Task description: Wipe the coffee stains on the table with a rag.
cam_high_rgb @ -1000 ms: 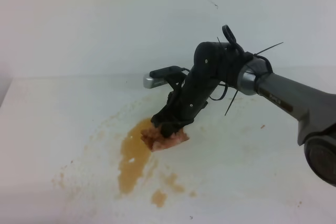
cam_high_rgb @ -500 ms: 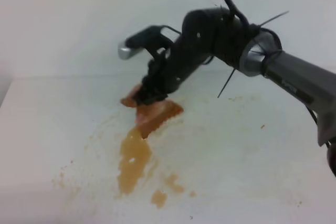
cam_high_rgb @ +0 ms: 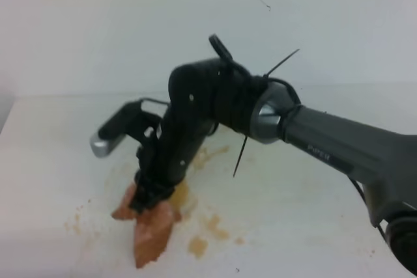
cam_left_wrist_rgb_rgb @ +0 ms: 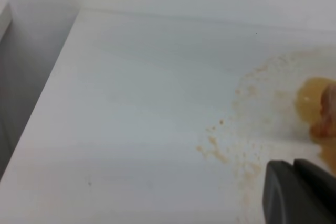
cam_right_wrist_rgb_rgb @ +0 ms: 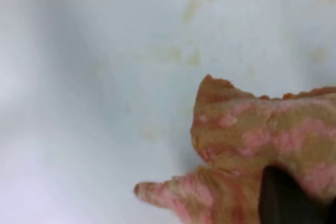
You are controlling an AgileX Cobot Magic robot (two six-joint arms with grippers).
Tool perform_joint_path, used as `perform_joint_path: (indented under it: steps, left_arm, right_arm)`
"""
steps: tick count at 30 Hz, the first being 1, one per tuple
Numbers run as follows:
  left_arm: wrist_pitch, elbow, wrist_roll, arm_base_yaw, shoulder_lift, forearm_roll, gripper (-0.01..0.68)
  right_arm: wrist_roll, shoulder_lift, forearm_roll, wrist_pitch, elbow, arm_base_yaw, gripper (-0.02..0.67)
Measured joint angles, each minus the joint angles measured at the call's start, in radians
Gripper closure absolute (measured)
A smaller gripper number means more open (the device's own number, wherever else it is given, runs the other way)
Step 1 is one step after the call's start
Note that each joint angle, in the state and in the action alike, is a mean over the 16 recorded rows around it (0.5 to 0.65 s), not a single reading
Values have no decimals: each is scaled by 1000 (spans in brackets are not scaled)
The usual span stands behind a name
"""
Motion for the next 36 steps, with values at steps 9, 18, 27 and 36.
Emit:
perform_joint_path:
  steps: [9, 18, 27, 36]
  left_arm:
    - [0, 0, 0, 0, 0, 0, 675]
    - [-1, 0, 0, 0, 0, 0, 675]
    - [0, 0, 0, 0, 0, 0, 675]
    - [1, 0, 0, 0, 0, 0, 675]
  right_arm:
    - [-2, 42, -12, -52, 124, -11, 602]
    - [26, 125, -18, -76, 82, -45, 602]
    - [67, 215, -2, -75, -57, -119, 602]
    - [92, 256, 20, -64, -134, -221, 602]
